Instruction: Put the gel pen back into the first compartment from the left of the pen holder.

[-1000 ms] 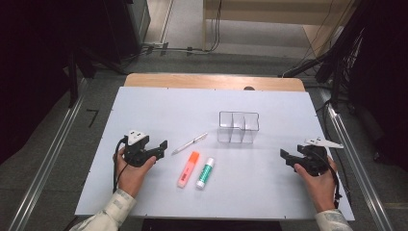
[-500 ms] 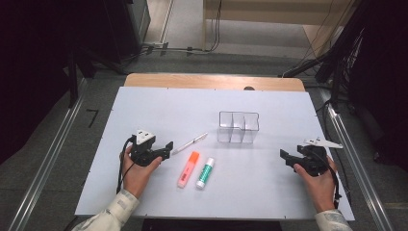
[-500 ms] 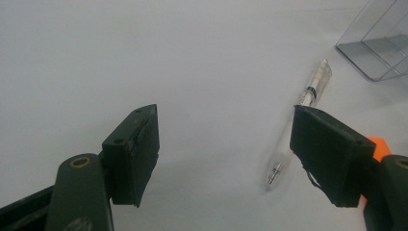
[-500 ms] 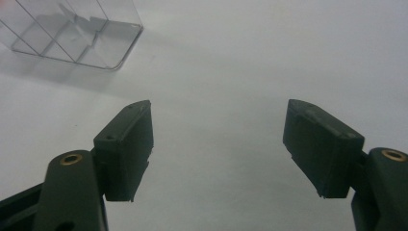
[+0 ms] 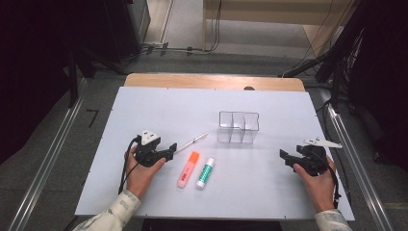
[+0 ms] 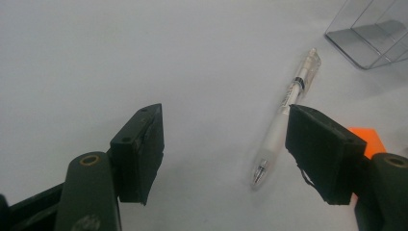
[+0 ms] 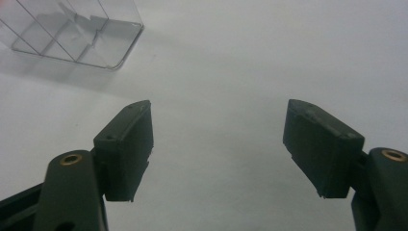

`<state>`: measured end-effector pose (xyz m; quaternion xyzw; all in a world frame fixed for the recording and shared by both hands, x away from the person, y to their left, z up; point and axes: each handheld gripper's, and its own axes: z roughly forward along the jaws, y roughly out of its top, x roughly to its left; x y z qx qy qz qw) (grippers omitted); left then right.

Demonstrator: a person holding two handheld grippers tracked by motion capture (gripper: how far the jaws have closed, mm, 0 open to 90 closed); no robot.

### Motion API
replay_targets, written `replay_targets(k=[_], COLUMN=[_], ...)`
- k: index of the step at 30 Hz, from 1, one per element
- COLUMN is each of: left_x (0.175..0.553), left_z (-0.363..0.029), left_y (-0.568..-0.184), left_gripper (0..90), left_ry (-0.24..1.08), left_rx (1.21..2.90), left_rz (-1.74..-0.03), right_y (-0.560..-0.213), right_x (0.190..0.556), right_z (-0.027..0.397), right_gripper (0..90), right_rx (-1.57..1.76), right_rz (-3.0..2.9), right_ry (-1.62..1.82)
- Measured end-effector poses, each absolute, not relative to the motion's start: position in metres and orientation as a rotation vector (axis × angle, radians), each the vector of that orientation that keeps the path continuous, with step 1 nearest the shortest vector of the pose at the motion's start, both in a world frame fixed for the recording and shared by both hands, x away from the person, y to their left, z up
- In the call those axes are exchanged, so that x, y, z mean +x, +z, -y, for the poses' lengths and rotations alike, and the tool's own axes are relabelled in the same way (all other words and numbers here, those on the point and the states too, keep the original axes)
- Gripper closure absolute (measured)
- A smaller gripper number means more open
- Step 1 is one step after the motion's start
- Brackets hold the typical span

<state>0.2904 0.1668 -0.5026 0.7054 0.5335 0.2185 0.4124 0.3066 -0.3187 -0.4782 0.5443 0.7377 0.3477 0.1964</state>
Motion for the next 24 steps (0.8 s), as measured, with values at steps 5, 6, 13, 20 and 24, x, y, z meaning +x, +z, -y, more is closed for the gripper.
replay_targets(k=[5, 6, 13, 20, 24], left_x=[0.291, 0.292, 0.294, 0.294, 0.295], left_z=[-0.163, -0.162, -0.156, -0.151, -0.150], left_y=[-0.505, -0.506, -0.508, -0.510, -0.511], left_gripper=[30.0, 30.0, 30.6, 33.7, 36.5], left_ry=[0.556, 0.553, 0.559, 0.565, 0.561], left_rx=[1.801, 1.802, 1.827, 1.854, 1.857], left_rz=[-1.329, -1.329, -1.314, -1.290, -1.290], right_y=[-0.479, -0.479, -0.479, -0.479, -0.480], right_x=[0.307, 0.307, 0.307, 0.308, 0.308], right_z=[0.319, 0.318, 0.318, 0.318, 0.318], right_gripper=[24.7, 24.7, 24.7, 24.7, 24.7], right_rx=[1.530, 1.530, 1.529, 1.526, 1.528], right_rz=[-2.070, -2.070, -2.071, -2.073, -2.074], right_ry=[0.970, 0.971, 0.970, 0.968, 0.966])
